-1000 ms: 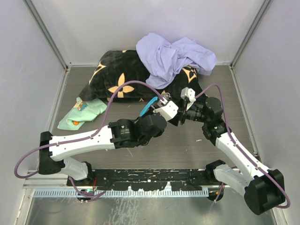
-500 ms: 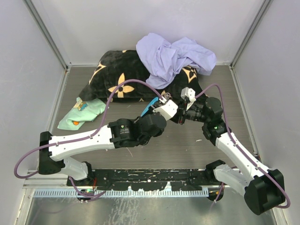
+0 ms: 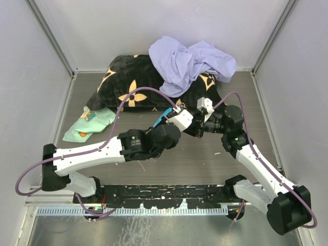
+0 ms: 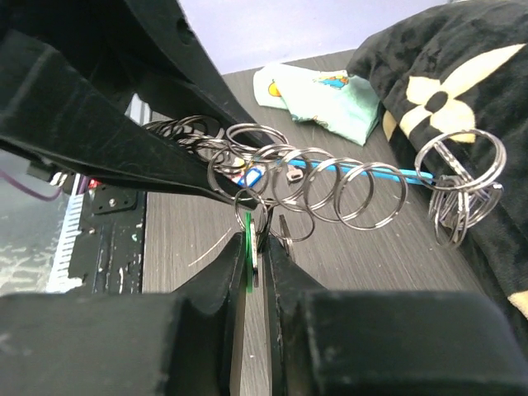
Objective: Remove the keys from the keyring
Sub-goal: Pick up the key from the keyring.
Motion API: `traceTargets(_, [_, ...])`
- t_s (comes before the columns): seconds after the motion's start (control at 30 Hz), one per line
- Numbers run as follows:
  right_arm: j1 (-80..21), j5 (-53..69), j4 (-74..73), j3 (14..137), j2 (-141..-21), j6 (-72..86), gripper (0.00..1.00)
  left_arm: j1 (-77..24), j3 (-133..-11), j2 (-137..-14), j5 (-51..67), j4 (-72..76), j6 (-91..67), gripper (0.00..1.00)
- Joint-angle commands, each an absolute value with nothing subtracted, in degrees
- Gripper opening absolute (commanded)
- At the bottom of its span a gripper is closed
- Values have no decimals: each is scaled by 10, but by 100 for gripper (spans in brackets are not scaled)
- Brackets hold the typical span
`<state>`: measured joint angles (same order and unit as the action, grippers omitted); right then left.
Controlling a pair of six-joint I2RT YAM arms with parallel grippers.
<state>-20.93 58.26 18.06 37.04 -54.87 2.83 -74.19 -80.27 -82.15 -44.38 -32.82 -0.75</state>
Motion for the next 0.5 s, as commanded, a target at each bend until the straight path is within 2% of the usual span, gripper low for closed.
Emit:
traceTargets(0.0, [-213, 645, 95, 416, -543, -53, 1, -717, -778, -774, -440, -272, -31, 0])
traceTargets(0.17, [-219, 675, -38, 461, -558, -153, 1, -697, -721, -746, -398, -224, -36, 0])
traceTargets(0.47, [-229, 658, -261, 551, -640, -286, 1, -670, -600, -698, -332, -106, -46, 0])
